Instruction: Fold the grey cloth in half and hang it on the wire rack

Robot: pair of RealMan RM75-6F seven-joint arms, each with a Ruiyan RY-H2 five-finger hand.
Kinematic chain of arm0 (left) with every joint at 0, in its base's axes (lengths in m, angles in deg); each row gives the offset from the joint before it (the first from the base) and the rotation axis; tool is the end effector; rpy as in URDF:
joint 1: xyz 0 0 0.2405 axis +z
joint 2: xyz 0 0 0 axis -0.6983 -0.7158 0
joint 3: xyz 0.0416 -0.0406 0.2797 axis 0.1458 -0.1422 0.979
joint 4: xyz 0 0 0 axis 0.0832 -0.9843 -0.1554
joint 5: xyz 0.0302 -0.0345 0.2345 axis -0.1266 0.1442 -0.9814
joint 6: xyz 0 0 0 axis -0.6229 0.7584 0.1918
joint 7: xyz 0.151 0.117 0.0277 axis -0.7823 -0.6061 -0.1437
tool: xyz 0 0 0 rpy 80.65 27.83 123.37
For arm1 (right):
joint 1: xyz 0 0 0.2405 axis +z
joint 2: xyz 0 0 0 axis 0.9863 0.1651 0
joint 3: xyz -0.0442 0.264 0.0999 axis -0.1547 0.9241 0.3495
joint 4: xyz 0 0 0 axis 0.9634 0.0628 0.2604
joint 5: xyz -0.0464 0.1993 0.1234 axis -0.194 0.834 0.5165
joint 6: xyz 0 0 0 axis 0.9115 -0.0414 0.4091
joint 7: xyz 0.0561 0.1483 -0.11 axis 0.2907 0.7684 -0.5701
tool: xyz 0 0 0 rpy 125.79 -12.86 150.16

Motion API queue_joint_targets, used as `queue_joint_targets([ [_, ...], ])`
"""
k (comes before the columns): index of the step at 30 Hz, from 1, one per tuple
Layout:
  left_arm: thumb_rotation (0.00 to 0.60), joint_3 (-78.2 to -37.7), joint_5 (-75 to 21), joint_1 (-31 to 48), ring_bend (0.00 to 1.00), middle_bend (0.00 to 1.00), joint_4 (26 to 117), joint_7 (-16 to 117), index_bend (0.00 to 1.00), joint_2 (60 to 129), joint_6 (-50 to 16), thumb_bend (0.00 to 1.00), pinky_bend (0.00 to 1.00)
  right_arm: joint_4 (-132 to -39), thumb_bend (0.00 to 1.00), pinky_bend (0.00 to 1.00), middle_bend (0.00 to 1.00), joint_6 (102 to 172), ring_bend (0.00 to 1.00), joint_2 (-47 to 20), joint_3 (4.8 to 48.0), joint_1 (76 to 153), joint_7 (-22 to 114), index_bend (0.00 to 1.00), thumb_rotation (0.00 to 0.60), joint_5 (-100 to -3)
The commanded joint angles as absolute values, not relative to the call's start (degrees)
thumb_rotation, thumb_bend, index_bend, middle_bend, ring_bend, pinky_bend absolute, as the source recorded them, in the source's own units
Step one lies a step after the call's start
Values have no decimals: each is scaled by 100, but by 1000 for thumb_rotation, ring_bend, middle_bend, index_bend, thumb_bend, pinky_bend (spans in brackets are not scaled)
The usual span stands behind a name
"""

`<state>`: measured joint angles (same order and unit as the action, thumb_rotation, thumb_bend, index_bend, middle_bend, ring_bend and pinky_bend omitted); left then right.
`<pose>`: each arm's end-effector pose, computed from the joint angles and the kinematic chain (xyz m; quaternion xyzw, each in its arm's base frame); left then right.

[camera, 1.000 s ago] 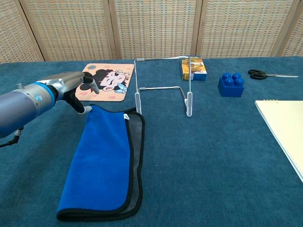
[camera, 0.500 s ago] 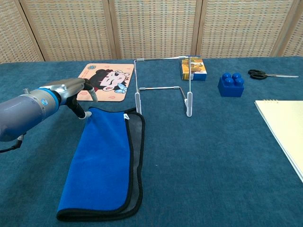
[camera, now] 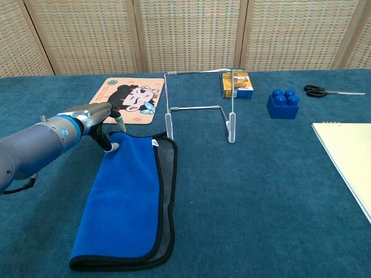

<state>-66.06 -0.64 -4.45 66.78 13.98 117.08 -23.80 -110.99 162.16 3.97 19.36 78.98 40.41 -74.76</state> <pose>-0.1790 0.4528 -0.1242 -0.6607 -0.4692 -0.2739 0.5179 -0.3360 -0.1969 0.1381 0.5407 -0.4252 0.4005 0.6054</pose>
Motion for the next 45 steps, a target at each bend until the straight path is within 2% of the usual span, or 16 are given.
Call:
queue_joint_targets([
  [1, 600, -6601, -52, -440, 0, 0, 6656, 1383, 365, 11723, -2373, 370, 0, -11097, 0, 0, 0, 16213, 0, 396, 1932, 7898, 4041, 0, 600, -7477],
  [15, 600, -6683, 159, -466, 0, 0, 6563, 1297, 383, 11808, -2455, 369, 0, -11106, 0, 0, 0, 16219, 0, 400, 1924, 7899, 4045, 0, 600, -7493],
  [21, 600, -6707, 228, -465, 0, 0, 6594, 1274, 591, 11821, -2449, 365, 0, -11100, 0, 0, 0, 16218, 0, 407, 1929, 7901, 4075, 0, 600, -7486],
  [28, 600, -6726, 235, -470, 0, 0, 6597, 1277, 595, 11843, -2427, 364, 0, -11097, 0, 0, 0, 16222, 0, 410, 1926, 7898, 4092, 0, 600, -7488],
  [36, 600, -6727, 161, -452, 0, 0, 6596, 1332, 697, 11838, -2400, 372, 0, -11100, 0, 0, 0, 16220, 0, 411, 1922, 7902, 4095, 0, 600, -7498],
  [41, 600, -6724, -4, -396, 0, 0, 6727, 1455, 733, 11762, -2328, 470, 0, -11109, 0, 0, 0, 16225, 0, 421, 1913, 7899, 4121, 0, 600, -7518],
  [45, 600, -6706, -117, -353, 0, 0, 6845, 1523, 762, 11689, -2290, 507, 0, -11114, 0, 0, 0, 16224, 0, 427, 1913, 7900, 4132, 0, 600, -7518],
])
